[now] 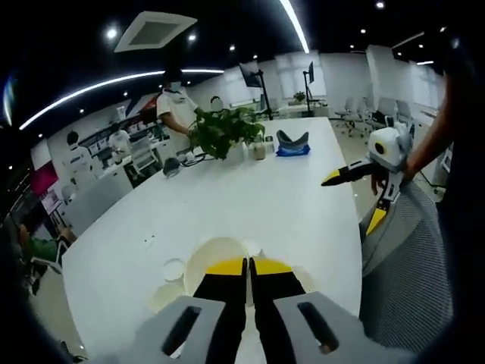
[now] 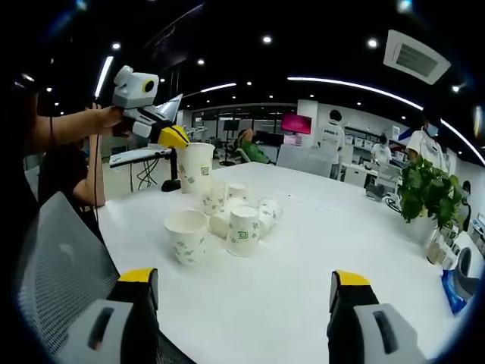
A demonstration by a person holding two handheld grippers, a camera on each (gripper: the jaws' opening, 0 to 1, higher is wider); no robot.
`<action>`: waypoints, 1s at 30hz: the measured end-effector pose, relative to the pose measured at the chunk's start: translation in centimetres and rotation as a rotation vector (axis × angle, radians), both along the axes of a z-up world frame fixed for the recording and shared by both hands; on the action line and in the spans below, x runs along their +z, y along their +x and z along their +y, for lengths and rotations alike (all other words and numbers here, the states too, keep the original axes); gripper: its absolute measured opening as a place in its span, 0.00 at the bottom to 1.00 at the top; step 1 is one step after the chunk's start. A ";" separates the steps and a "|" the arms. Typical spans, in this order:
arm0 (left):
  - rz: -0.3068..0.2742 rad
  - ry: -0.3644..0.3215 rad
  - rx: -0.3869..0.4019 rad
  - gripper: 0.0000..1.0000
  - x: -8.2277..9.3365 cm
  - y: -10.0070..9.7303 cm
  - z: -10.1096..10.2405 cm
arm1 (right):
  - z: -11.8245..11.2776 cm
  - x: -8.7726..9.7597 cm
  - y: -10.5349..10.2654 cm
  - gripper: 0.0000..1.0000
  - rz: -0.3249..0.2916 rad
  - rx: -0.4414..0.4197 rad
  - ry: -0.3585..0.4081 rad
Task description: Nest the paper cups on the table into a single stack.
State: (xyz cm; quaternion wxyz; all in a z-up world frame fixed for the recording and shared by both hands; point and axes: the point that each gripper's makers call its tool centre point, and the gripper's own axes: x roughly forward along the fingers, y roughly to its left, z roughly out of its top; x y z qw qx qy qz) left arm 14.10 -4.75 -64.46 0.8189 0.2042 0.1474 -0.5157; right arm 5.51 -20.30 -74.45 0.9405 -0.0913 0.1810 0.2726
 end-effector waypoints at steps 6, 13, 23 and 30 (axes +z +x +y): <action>0.006 0.012 -0.042 0.00 -0.1 -1.1 -0.8 | 0.0 0.0 0.0 0.95 0.002 0.001 -0.003; 0.037 0.010 -0.075 0.00 -0.8 -2.3 -1.7 | 0.1 -0.1 -0.1 0.95 0.005 0.005 -0.006; 0.061 0.055 -0.101 0.00 -2.8 -3.1 -2.5 | 0.1 -0.2 -0.1 0.95 0.008 0.007 -0.010; 0.074 0.111 -0.105 0.00 -4.8 -3.4 -2.8 | 0.0 -0.2 0.0 0.95 0.007 0.001 -0.012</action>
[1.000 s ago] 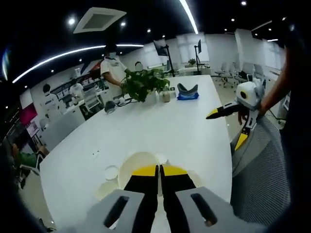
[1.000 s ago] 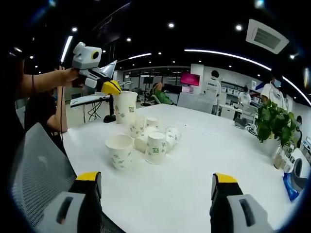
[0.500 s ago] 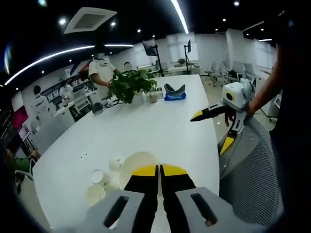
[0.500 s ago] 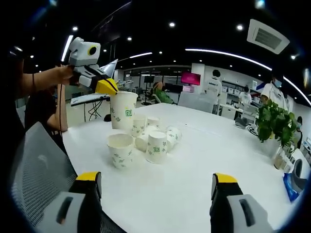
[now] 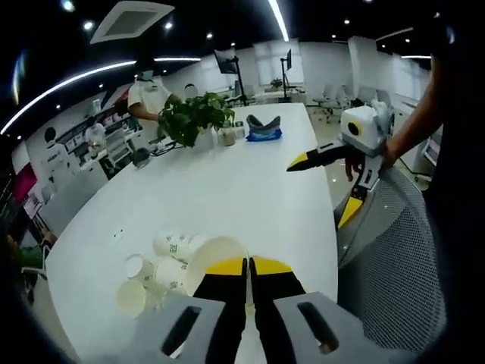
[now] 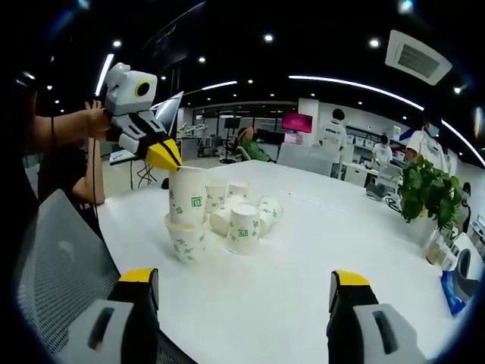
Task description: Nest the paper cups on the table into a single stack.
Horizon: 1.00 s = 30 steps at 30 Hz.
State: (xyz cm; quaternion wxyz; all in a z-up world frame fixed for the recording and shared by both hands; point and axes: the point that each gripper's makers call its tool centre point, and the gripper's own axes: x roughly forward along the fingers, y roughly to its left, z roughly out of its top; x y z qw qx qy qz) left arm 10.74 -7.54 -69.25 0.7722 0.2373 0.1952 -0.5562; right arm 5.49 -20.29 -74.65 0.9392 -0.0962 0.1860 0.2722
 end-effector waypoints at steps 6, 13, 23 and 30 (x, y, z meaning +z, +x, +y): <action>0.000 0.041 -0.009 0.00 -1.5 -0.2 -0.1 | 0.0 -0.1 0.0 0.94 0.002 -0.001 -0.003; 0.030 0.065 -0.010 0.00 -3.5 -0.4 0.1 | -0.3 -0.1 0.0 0.94 0.002 -0.010 -0.008; 0.080 0.062 -0.024 0.00 -4.8 -0.7 0.1 | -0.6 -0.2 0.1 0.93 0.001 -0.023 -0.026; 0.139 0.026 -0.020 0.00 -5.2 -1.2 -0.3 | -0.6 -0.2 0.1 0.93 -0.001 -0.023 -0.022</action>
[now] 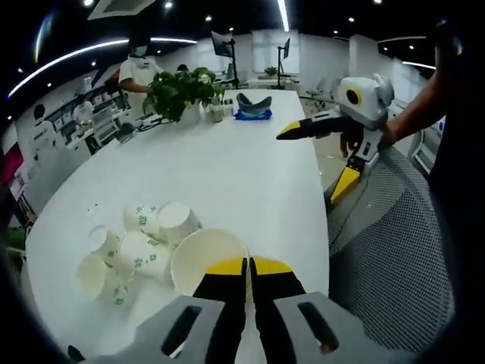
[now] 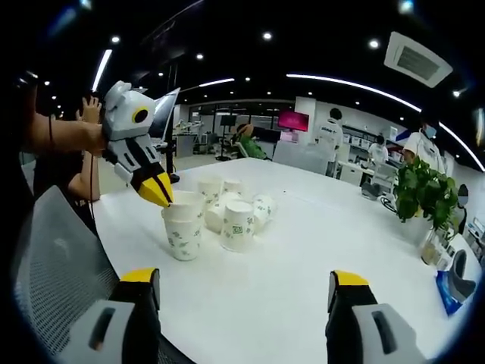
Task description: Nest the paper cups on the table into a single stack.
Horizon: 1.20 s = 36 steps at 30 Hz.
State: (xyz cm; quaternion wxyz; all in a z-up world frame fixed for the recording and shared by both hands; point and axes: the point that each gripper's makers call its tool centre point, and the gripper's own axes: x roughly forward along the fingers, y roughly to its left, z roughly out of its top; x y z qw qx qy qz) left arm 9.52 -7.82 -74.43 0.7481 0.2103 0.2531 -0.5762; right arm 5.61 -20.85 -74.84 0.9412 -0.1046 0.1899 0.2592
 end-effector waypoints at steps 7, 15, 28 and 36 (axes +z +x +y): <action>0.025 -0.016 -0.026 0.00 -0.3 -0.7 -0.5 | 0.2 0.1 0.0 0.94 0.000 0.005 0.017; 0.036 -0.012 -0.051 0.00 -1.3 -1.0 -0.7 | 0.1 0.0 0.0 0.94 0.002 0.001 0.010; 0.047 0.010 -0.065 0.00 -2.5 -0.9 -0.8 | 0.0 -0.1 0.0 0.93 0.008 -0.003 0.008; 0.013 0.024 -0.096 0.09 -2.8 -1.3 -0.6 | 0.0 0.0 0.0 0.93 0.010 -0.004 0.016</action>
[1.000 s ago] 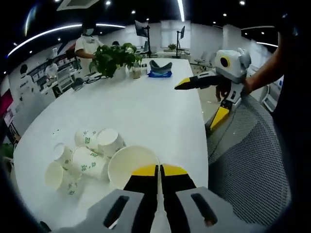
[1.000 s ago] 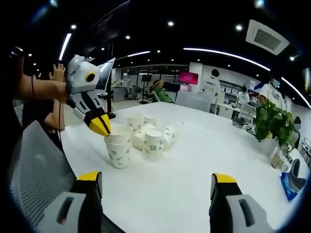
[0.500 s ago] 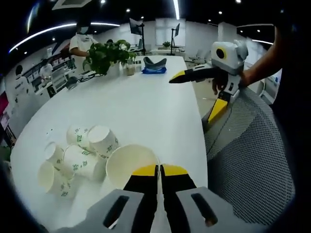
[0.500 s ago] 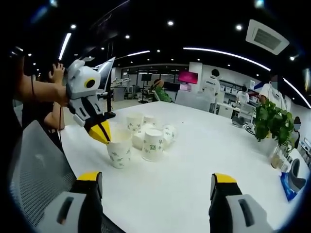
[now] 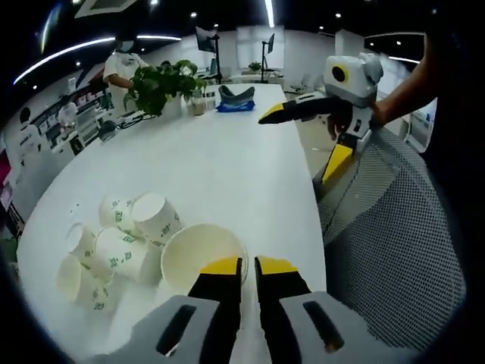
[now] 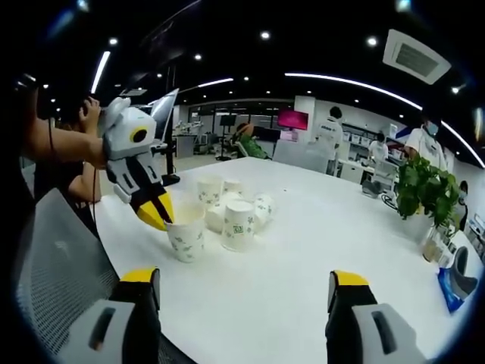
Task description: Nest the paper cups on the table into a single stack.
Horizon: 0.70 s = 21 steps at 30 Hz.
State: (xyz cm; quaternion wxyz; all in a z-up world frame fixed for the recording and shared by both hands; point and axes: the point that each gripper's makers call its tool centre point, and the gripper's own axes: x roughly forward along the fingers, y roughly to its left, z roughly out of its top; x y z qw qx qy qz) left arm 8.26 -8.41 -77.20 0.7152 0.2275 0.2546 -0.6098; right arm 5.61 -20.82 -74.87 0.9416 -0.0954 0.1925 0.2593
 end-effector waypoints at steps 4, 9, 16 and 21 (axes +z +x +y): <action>-0.015 -0.029 0.001 0.14 0.6 0.1 0.2 | 0.1 0.0 0.0 0.93 0.001 0.003 0.001; -0.002 -0.094 0.034 0.18 2.0 0.7 0.3 | 0.2 0.3 0.0 0.94 -0.004 0.005 0.024; -0.053 -0.199 0.127 0.21 4.5 3.6 1.5 | 0.5 0.5 0.0 0.96 -0.007 0.014 0.039; -0.146 -0.223 0.208 0.23 5.1 6.9 3.8 | 0.6 0.5 0.0 0.97 -0.010 0.019 0.043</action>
